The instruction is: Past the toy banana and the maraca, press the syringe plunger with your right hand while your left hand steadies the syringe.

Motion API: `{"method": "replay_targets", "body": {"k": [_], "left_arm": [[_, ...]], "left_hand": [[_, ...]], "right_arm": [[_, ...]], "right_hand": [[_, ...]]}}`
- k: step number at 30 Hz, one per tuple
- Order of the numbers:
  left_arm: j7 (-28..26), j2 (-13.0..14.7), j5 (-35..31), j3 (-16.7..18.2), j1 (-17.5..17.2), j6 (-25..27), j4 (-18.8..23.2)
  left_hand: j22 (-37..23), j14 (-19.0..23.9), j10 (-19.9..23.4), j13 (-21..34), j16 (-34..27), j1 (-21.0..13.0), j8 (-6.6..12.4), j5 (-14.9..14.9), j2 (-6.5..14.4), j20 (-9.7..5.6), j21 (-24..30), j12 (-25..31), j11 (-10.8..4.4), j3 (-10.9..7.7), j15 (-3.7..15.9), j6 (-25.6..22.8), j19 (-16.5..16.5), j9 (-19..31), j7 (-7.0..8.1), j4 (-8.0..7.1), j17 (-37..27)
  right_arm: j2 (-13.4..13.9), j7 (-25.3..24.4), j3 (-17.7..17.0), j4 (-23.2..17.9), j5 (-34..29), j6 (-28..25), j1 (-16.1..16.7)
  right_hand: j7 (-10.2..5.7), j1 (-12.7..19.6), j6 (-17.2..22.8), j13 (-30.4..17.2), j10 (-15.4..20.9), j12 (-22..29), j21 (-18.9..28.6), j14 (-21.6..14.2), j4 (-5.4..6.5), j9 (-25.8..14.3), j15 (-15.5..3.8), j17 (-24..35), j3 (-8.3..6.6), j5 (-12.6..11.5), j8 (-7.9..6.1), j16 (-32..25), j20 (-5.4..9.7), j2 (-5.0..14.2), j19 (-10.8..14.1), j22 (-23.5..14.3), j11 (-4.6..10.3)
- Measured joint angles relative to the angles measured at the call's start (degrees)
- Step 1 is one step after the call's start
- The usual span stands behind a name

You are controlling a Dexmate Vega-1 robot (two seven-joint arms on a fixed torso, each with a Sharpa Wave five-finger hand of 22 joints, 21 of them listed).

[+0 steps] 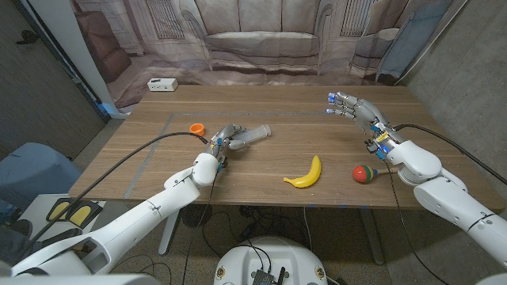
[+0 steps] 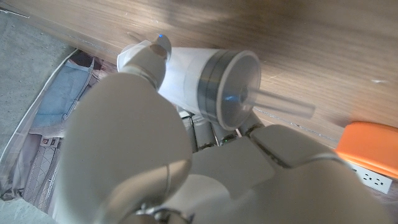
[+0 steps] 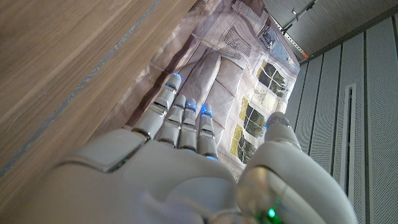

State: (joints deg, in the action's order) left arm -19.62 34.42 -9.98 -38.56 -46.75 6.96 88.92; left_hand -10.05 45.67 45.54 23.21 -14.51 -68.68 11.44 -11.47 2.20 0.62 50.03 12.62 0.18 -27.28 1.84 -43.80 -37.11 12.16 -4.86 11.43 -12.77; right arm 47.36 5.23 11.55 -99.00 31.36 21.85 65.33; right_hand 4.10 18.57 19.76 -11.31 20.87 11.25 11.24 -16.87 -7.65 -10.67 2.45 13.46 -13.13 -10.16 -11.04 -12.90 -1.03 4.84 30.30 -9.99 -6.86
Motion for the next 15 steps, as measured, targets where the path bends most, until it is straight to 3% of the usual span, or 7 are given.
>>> {"method": "replay_targets", "body": {"k": [6, 12, 15], "left_arm": [[1.3, 0.5, -0.7, -0.9, 0.7, 2.0, 0.8], [2.5, 0.9, -1.3, -1.6, 1.2, 4.1, 1.4], [2.8, 1.1, -1.5, -1.9, 1.4, 4.6, 1.8]], "left_hand": [[0.0, -0.5, -0.6, -0.1, 0.6, 0.0, -0.65, 0.0, 0.0, 0.17, -0.3, -0.5, -0.81, 0.55, 0.55, 1.2, 1.4, 0.2, 0.65, -0.56, -0.2], [0.0, -1.6, -2.5, -0.4, 1.0, 0.3, -0.87, 0.0, -0.3, 0.65, -1.1, -1.0, -0.39, 0.93, 1.62, 3.1, 3.3, 0.1, 0.76, -0.94, -0.4], [-0.1, -2.3, -3.3, -0.4, 1.4, 2.8, -1.1, 0.0, 1.1, 0.81, -1.5, -1.2, -0.59, 1.03, 1.46, 3.6, 4.1, -0.2, 0.68, -1.04, -0.4]], "right_arm": [[0.0, 0.2, 0.2, 0.2, 0.0, 0.0, -0.2], [0.0, 0.3, 0.3, 0.3, 0.0, -0.1, -0.4], [0.0, 0.4, 0.3, 0.3, 0.0, -0.1, -0.5]], "right_hand": [[0.0, 0.0, 0.0, 0.0, 0.0, 0.0, 0.0, 0.0, 0.0, 0.0, 0.0, 0.0, 0.0, 0.0, 0.0, 0.0, 0.0, 0.0, 0.0, 0.0, 0.0], [0.0, 0.0, 0.0, 0.0, 0.0, 0.0, 0.0, 0.0, 0.0, 0.0, 0.0, 0.0, 0.0, 0.0, 0.0, 0.0, 0.0, 0.0, 0.0, 0.0, 0.0], [0.0, 0.0, 0.0, 0.0, 0.0, 0.0, 0.0, 0.0, 0.0, 0.0, 0.0, 0.0, 0.0, 0.0, 0.0, 0.0, 0.0, 0.0, 0.0, 0.0, 0.0]]}}
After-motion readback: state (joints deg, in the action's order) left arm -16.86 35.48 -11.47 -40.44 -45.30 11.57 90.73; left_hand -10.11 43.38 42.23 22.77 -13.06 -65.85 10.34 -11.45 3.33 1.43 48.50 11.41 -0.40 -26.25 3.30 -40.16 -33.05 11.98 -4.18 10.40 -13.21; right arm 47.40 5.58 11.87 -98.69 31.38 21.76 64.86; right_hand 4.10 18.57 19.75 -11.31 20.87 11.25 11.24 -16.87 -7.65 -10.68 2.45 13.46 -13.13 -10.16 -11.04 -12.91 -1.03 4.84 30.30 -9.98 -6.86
